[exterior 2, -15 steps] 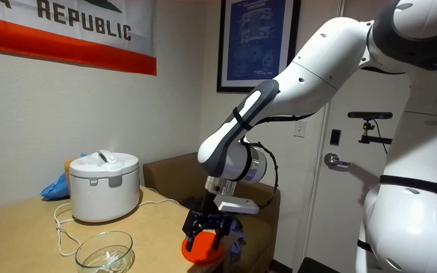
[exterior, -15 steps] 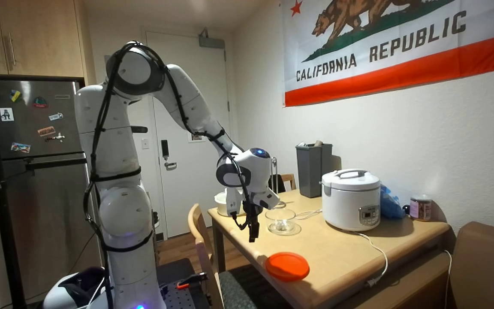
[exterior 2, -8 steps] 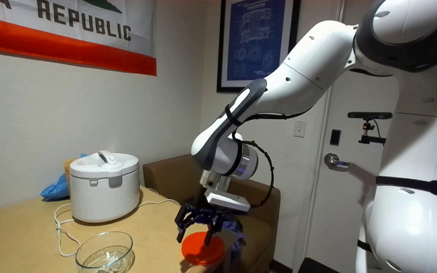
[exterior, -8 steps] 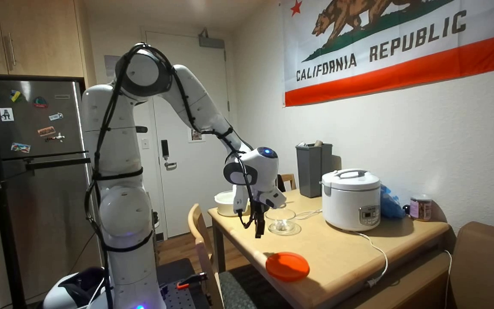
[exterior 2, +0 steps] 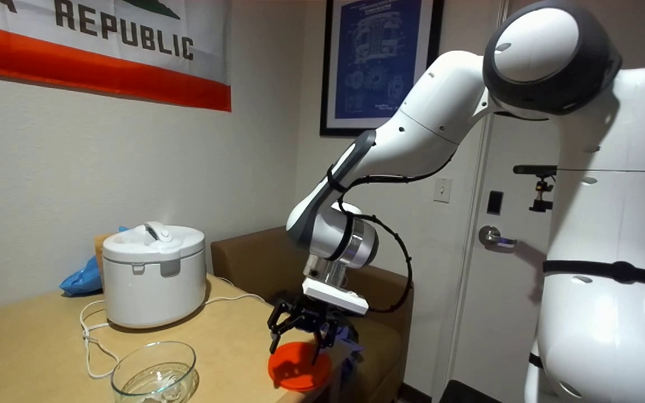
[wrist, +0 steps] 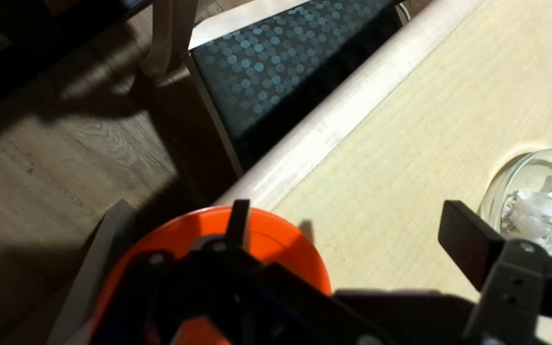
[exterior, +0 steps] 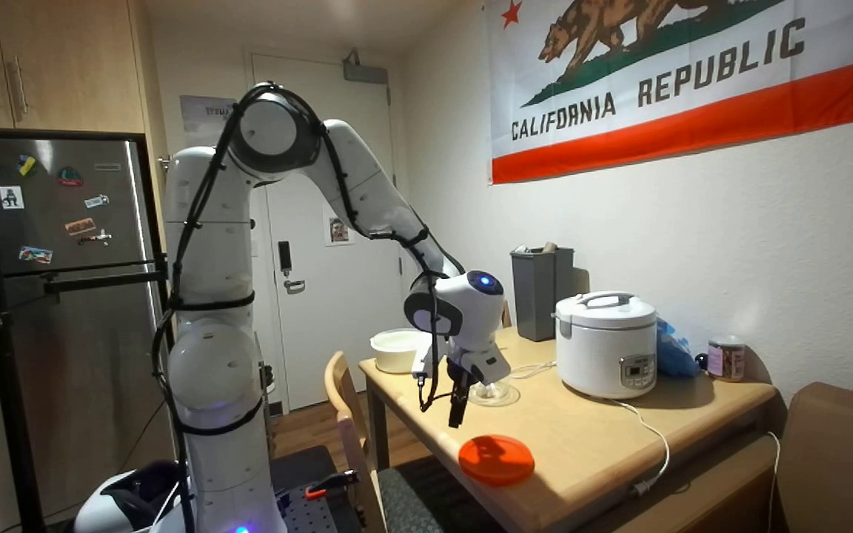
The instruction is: Place the crumpled paper in the clear bowl then cover the bowl with the orange lid
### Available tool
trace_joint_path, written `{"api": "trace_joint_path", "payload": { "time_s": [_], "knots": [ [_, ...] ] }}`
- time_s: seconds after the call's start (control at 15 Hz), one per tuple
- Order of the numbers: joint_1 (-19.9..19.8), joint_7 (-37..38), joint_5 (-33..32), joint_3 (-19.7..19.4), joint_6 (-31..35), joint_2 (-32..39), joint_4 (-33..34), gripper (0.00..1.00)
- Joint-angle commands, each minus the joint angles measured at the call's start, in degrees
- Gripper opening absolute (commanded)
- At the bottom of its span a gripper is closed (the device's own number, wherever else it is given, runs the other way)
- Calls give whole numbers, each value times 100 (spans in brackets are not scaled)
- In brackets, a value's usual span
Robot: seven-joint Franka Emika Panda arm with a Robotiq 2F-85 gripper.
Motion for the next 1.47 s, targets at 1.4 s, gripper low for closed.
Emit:
{"api": "trace_joint_path", "payload": {
  "time_s": [1.4],
  "knots": [
    [-908, -1023, 2092, -335, -525, 1486, 406, 74]
  ]
}}
